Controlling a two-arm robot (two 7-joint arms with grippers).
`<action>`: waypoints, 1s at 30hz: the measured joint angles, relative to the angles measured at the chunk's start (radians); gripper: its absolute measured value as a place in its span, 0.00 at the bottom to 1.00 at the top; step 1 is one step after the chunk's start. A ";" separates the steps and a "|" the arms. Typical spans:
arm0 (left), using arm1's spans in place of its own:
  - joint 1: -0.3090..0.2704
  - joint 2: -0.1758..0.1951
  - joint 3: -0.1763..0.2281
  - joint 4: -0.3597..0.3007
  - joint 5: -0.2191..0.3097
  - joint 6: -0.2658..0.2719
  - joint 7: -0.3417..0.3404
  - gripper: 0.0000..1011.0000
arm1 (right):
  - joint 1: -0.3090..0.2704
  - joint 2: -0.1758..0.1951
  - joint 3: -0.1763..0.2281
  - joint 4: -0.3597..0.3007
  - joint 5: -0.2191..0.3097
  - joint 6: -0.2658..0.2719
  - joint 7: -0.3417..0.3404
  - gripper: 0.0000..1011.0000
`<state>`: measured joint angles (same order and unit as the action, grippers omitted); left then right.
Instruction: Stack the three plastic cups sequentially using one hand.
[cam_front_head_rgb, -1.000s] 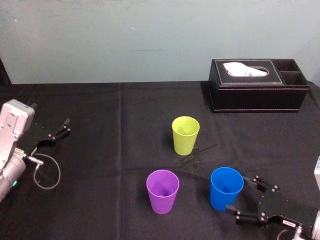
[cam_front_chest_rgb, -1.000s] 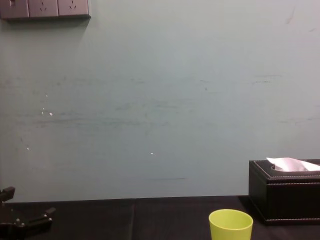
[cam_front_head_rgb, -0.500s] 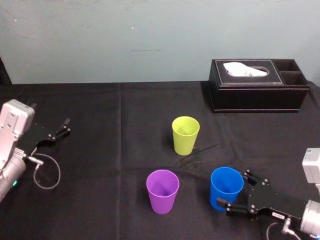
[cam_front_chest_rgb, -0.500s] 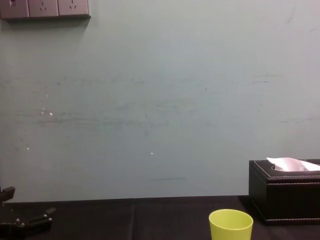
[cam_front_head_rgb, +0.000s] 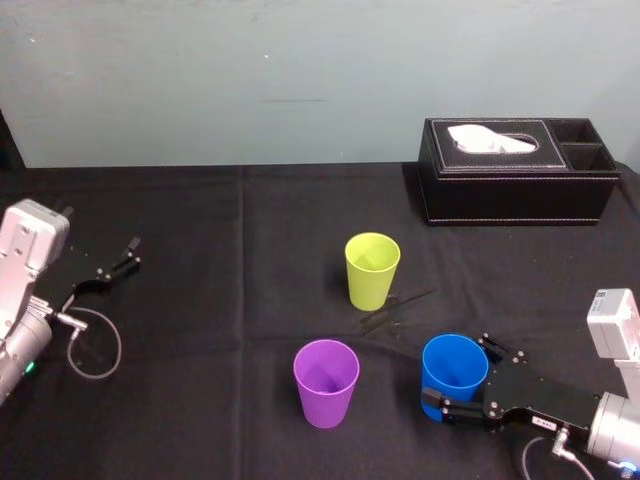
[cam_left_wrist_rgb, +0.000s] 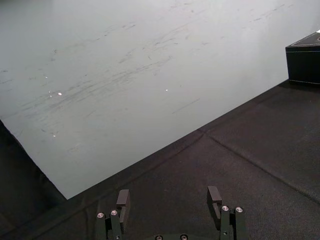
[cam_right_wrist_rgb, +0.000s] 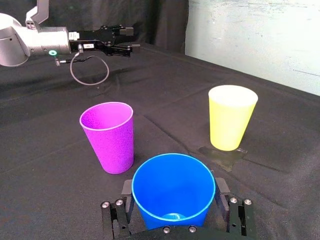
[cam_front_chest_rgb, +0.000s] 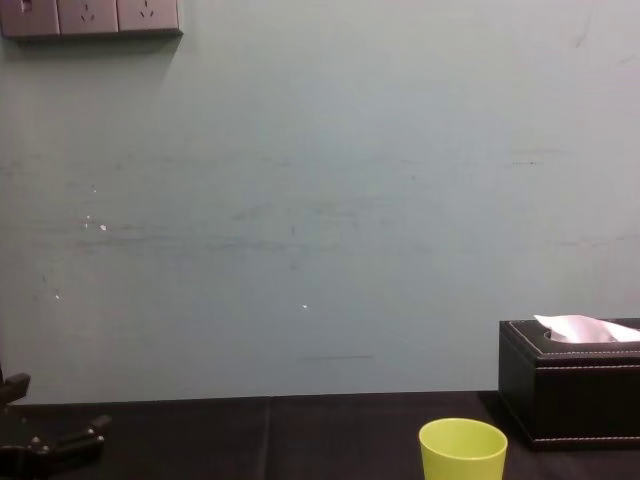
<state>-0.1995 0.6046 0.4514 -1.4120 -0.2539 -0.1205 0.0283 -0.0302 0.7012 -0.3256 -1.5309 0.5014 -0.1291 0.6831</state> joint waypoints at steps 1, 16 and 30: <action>0.000 0.000 0.000 0.000 0.000 0.000 0.000 1.00 | 0.000 0.000 0.000 0.000 0.000 0.000 0.000 0.99; 0.000 0.000 0.000 0.000 0.000 0.000 0.000 1.00 | -0.005 0.003 0.004 -0.003 0.003 -0.002 0.000 0.74; 0.000 0.000 0.000 0.000 0.000 0.000 0.000 1.00 | -0.037 0.019 0.027 -0.098 -0.025 0.024 -0.077 0.72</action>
<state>-0.1995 0.6046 0.4514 -1.4120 -0.2539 -0.1205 0.0283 -0.0676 0.7199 -0.2983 -1.6284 0.4764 -0.1046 0.6062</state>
